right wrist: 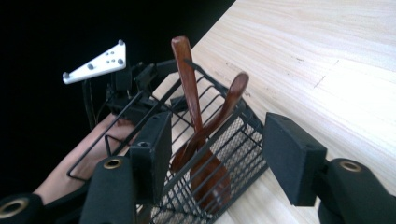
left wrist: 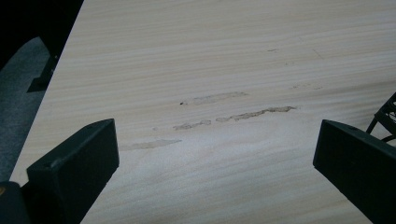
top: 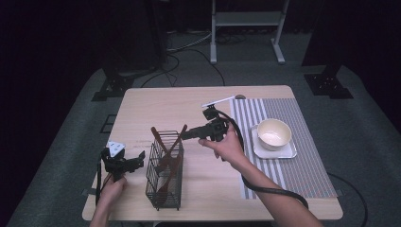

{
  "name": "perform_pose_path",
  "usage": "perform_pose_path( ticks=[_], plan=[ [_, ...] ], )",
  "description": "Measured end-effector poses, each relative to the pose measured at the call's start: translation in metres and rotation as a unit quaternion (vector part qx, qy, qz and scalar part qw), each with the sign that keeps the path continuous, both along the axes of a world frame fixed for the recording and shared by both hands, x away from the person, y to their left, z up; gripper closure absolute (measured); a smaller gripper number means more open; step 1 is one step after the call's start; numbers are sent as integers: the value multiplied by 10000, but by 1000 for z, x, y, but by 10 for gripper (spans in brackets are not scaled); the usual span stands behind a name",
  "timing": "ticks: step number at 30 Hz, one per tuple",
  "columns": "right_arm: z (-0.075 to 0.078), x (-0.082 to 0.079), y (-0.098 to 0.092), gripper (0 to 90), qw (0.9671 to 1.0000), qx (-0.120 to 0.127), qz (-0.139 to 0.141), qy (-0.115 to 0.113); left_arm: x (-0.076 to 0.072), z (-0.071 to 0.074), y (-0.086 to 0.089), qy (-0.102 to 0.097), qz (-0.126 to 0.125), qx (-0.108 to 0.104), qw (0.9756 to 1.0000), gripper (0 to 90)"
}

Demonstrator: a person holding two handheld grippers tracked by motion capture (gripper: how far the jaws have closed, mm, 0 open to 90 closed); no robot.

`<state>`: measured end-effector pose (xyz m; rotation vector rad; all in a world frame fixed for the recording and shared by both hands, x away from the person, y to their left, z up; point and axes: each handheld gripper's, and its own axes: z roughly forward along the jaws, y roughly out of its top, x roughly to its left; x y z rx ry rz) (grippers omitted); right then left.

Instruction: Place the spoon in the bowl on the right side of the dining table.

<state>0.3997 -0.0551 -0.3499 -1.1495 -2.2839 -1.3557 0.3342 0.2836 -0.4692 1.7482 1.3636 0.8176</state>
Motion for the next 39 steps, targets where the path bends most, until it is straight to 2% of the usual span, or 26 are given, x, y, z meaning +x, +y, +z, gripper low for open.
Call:
perform_pose_path(
  ticks=[10,11,13,17,26,39],
  plan=[
    [-2,7,11,569,9999,-15,-57,106,0,0,0,0,-2,-4,10000,0],
    [-3,8,12,618,9998,-3,-83,153,0,0,0,3,-2,1,10000,0],
    [-3,9,12,644,9998,6,-96,161,0,0,0,4,0,0,10000,0],
    [-3,11,12,782,9994,133,-155,279,0,0,0,0,-1,6,10000,0],
    [1,11,11,824,9990,263,-191,303,0,0,0,0,-1,-1,10000,0],
    [18,10,-9,840,9970,576,-475,220,0,0,0,-2,7,6,10000,0]
  ],
)
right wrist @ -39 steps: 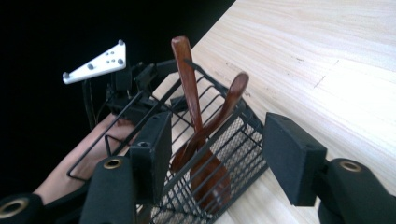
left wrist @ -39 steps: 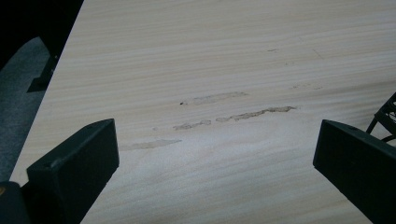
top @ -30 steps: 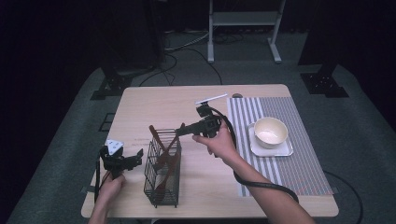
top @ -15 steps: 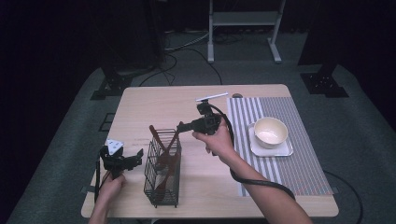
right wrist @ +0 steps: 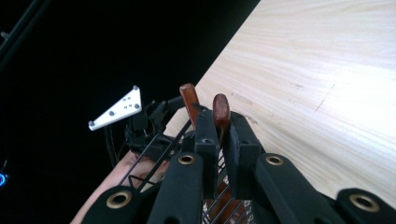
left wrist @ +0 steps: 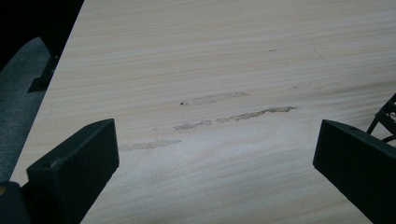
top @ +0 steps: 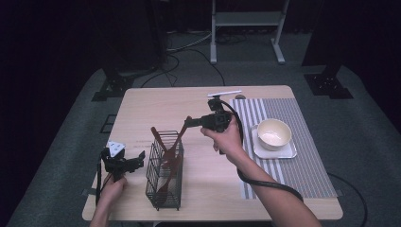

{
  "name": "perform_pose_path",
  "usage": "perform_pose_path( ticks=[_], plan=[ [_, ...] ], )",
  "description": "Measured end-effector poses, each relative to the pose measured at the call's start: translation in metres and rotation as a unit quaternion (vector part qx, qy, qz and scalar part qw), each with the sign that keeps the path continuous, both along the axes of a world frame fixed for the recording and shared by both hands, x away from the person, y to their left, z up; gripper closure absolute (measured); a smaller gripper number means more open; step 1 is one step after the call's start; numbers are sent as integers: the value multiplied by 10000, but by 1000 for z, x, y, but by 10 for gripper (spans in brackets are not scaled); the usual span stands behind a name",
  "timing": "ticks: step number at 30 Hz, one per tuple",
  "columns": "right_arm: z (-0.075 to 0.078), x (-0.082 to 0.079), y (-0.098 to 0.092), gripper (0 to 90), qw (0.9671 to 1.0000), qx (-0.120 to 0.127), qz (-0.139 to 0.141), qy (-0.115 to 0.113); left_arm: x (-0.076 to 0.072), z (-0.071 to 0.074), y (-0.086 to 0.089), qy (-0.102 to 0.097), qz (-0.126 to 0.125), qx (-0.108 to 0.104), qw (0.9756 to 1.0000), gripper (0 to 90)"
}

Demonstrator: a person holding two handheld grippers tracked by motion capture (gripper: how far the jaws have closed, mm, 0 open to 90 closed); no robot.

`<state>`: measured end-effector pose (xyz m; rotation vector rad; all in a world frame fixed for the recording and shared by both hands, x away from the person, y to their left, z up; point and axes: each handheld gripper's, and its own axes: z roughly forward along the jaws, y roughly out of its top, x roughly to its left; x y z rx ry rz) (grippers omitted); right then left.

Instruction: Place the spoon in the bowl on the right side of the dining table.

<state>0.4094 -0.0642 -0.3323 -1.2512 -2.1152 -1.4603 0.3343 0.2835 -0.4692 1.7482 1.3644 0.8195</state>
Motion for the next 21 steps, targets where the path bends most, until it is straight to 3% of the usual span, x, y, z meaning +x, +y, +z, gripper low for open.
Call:
perform_pose_path(
  ticks=[11,21],
  plan=[
    [11,0,-20,841,9991,340,-238,8,0,0,0,8,-14,4,10000,0],
    [29,-3,-53,841,9971,606,-455,-70,0,0,0,6,-9,3,10000,0]
  ],
)
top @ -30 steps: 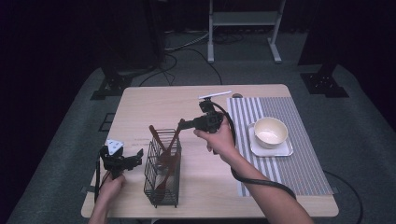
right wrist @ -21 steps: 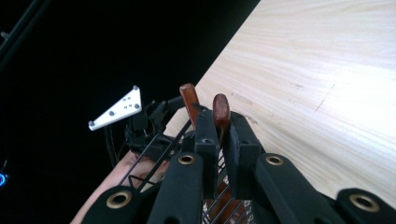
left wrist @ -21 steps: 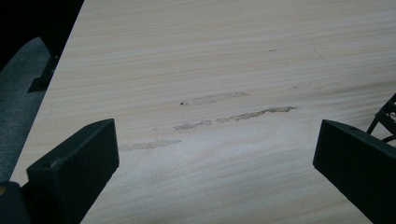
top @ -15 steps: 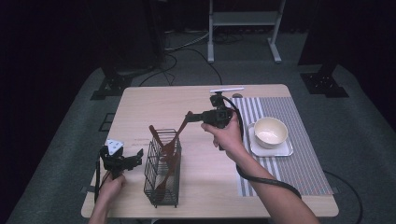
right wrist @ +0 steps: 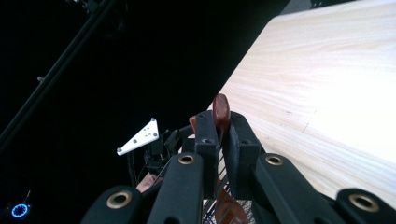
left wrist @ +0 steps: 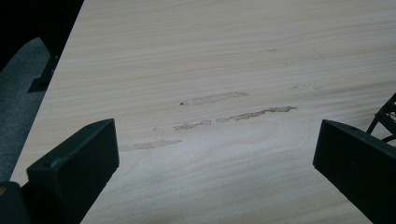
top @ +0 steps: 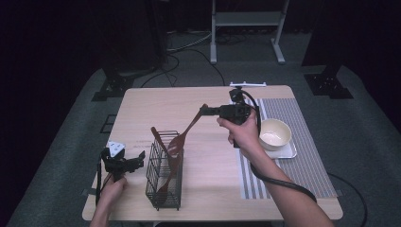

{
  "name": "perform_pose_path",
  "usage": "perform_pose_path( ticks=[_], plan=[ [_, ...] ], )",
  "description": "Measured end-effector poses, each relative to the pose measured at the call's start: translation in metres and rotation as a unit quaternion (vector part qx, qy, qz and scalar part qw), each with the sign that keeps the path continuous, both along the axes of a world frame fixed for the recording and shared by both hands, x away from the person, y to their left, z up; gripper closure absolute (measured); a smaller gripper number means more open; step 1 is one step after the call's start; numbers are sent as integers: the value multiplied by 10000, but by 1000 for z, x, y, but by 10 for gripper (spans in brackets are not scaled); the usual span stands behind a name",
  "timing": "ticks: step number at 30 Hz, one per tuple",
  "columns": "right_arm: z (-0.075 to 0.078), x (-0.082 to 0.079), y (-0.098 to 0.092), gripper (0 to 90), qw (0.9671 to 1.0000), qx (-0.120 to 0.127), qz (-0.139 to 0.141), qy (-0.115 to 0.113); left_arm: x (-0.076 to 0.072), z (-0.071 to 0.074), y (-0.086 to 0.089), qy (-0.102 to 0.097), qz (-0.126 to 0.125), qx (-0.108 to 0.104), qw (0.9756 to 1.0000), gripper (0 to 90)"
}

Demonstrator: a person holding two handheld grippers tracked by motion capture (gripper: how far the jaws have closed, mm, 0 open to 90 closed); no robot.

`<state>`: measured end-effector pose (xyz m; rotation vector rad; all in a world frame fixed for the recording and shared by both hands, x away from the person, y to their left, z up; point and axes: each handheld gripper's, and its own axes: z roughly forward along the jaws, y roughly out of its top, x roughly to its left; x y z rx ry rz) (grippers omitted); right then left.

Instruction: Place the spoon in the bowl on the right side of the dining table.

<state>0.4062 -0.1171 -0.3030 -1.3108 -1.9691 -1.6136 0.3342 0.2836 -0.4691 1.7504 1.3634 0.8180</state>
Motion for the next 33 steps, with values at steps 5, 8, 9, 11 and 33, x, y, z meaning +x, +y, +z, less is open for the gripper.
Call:
perform_pose_path(
  ticks=[5,8,9,11,33],
  plan=[
    [7,-3,-26,842,9998,110,-182,-33,0,0,0,4,0,4,10000,0],
    [9,-4,-42,841,9996,73,-285,-32,0,0,0,4,11,7,10000,0],
    [9,-4,-47,842,9995,47,-310,-14,0,0,0,6,10,9,10000,0],
    [8,-6,-61,842,9992,31,-410,4,0,0,0,5,12,13,10000,0],
    [-26,-15,-140,841,9937,-157,-1062,331,1,0,-1,3,18,43,10000,0]
  ],
)
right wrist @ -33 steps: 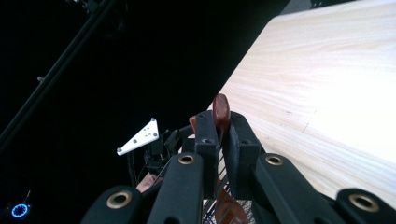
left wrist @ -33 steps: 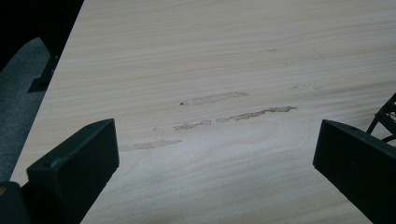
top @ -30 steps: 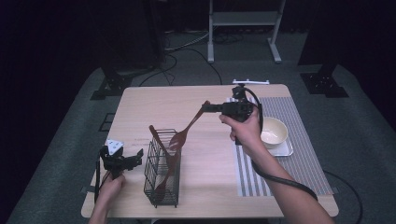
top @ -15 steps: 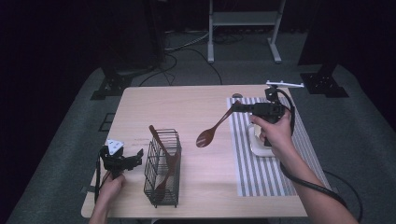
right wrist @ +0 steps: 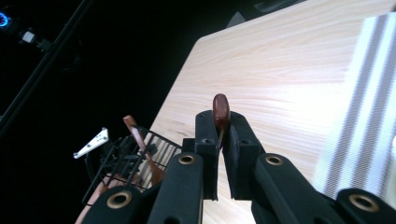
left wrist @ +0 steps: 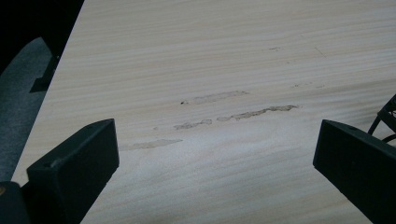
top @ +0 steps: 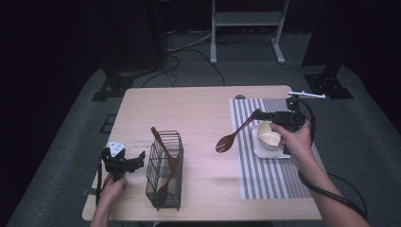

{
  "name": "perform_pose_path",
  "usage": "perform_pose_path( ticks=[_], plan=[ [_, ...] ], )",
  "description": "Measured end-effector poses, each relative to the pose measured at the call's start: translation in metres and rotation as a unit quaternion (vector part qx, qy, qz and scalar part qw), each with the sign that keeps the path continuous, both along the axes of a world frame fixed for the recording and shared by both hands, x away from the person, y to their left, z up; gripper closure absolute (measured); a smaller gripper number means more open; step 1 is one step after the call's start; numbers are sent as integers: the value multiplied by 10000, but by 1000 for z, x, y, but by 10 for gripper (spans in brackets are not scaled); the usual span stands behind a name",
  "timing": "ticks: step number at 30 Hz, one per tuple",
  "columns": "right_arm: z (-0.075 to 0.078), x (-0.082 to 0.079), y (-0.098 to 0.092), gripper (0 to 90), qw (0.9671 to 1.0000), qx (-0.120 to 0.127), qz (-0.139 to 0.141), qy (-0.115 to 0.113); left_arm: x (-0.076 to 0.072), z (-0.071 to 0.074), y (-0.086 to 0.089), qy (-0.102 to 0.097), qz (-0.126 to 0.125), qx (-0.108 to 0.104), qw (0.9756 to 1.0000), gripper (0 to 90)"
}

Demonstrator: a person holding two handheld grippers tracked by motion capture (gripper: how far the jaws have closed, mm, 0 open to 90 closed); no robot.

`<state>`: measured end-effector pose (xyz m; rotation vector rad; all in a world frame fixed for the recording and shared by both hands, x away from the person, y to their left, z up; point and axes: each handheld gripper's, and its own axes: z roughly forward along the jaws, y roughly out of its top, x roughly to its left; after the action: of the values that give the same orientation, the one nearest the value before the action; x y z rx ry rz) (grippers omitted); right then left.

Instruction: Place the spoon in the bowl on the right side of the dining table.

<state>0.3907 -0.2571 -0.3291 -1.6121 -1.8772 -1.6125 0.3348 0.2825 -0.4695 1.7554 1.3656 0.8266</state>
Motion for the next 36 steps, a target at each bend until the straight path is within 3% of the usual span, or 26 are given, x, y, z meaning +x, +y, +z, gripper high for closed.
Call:
perform_pose_path(
  ticks=[17,36],
  plan=[
    [-5,-5,-38,841,9993,-35,-378,37,0,0,0,7,-3,38,10000,0],
    [1,-7,-70,841,9974,-60,-722,1,0,0,-1,22,-11,55,10000,0]
  ],
)
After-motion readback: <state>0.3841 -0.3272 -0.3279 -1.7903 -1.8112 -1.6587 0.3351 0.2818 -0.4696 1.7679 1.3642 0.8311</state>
